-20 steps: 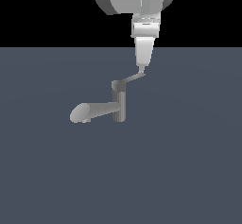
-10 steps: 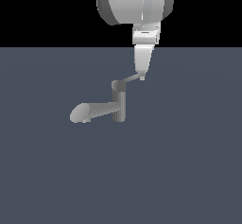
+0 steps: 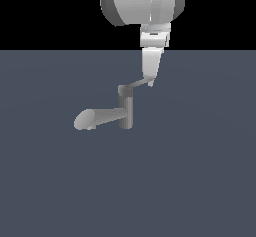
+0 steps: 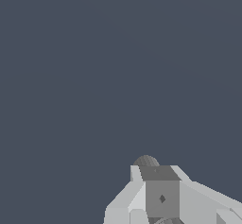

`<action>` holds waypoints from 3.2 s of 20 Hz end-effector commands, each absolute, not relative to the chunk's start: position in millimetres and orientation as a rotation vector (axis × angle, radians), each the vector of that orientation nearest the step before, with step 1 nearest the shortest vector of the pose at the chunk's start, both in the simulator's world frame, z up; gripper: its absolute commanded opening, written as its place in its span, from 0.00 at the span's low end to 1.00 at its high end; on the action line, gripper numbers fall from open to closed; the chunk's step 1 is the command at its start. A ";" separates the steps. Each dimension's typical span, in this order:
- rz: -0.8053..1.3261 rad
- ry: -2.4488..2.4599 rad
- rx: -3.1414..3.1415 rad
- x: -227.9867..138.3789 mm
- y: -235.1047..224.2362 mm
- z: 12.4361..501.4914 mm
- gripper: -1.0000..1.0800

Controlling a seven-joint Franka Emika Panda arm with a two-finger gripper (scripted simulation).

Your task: Turn on the faucet by rotating a designated handle.

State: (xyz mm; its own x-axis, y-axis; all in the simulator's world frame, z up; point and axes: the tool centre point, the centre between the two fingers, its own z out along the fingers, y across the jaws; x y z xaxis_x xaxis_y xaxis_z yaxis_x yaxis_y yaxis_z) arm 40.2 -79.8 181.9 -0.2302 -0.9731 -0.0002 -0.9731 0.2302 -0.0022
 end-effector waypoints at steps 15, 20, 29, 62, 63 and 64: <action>0.000 2.464 -1.948 -7.4 -72.8 181.8 0.00; -0.028 2.432 -1.946 -1.7 -62.9 194.0 0.00; -0.017 2.445 -1.947 -25.2 -42.8 188.8 0.00; -0.021 2.490 -1.877 -27.4 37.9 194.3 0.00; -0.020 2.488 -1.881 -25.1 41.3 193.6 0.00; -0.019 2.487 -1.885 -22.8 44.7 192.9 0.00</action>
